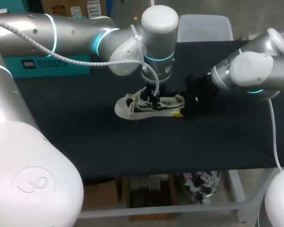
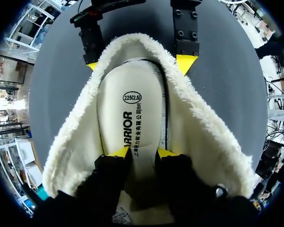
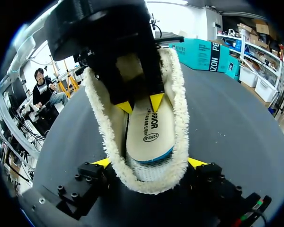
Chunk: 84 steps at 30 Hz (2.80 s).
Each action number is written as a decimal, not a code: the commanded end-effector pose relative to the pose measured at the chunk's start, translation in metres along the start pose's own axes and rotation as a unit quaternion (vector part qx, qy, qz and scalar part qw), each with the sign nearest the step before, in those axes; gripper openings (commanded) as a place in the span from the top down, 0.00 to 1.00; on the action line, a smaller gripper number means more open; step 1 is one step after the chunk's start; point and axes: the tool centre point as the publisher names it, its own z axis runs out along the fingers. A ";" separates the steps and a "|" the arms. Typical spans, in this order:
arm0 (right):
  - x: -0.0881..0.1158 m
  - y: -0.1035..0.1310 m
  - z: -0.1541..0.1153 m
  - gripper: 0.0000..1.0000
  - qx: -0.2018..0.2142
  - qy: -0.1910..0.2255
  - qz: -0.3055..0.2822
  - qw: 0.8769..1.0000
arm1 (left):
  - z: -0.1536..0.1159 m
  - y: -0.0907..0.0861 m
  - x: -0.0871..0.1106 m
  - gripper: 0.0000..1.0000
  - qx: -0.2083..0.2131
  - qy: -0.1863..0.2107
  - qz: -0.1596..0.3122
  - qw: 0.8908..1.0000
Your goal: Open the shoe tongue, take the insole out of the shoe, put the insole back into the shoe, and pack the shoe into the shoebox
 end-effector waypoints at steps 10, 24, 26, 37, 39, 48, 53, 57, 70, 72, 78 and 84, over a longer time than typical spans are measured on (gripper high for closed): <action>0.001 -0.005 0.004 1.00 0.000 0.002 -0.001 1.000 | 0.101 -0.008 -0.028 0.65 0.003 -0.019 0.007 1.000; 0.001 -0.005 0.004 1.00 0.000 0.002 -0.001 1.000 | 0.089 -0.012 -0.039 1.00 0.025 -0.031 0.018 0.999; 0.001 -0.005 0.004 1.00 0.000 0.002 -0.001 1.000 | 0.083 -0.012 -0.038 1.00 0.031 -0.031 0.019 0.999; 0.001 -0.005 0.004 1.00 0.000 0.002 -0.001 1.000 | 0.043 -0.019 -0.028 1.00 0.064 -0.035 0.009 0.997; 0.001 -0.005 0.004 1.00 0.000 0.002 -0.001 1.000 | 0.033 -0.021 -0.028 1.00 0.072 -0.039 0.006 0.997; 0.001 -0.005 0.004 1.00 0.000 0.002 -0.001 1.000 | -0.008 -0.023 -0.031 1.00 0.101 -0.043 -0.007 0.994; 0.001 -0.005 0.004 1.00 0.000 0.002 -0.001 1.000 | -0.023 -0.025 -0.032 1.00 0.109 -0.037 -0.009 0.993; 0.001 -0.005 0.004 1.00 0.000 0.002 -0.001 1.000 | -0.034 -0.025 -0.033 1.00 0.114 -0.032 -0.010 0.993; 0.001 -0.005 0.004 1.00 0.000 0.002 -0.001 1.000 | -0.061 -0.023 -0.032 1.00 0.179 0.015 -0.003 0.984; 0.001 -0.005 0.004 1.00 0.000 0.002 -0.001 1.000 | -0.064 -0.022 -0.032 1.00 0.194 0.025 0.003 0.981; 0.001 -0.005 0.004 1.00 0.000 0.002 -0.001 1.000 | -0.077 -0.022 -0.028 1.00 0.233 0.047 0.033 0.971; 0.001 -0.005 0.004 1.00 0.000 0.002 -0.001 1.000 | -0.101 -0.024 -0.021 1.00 0.271 0.054 0.067 0.959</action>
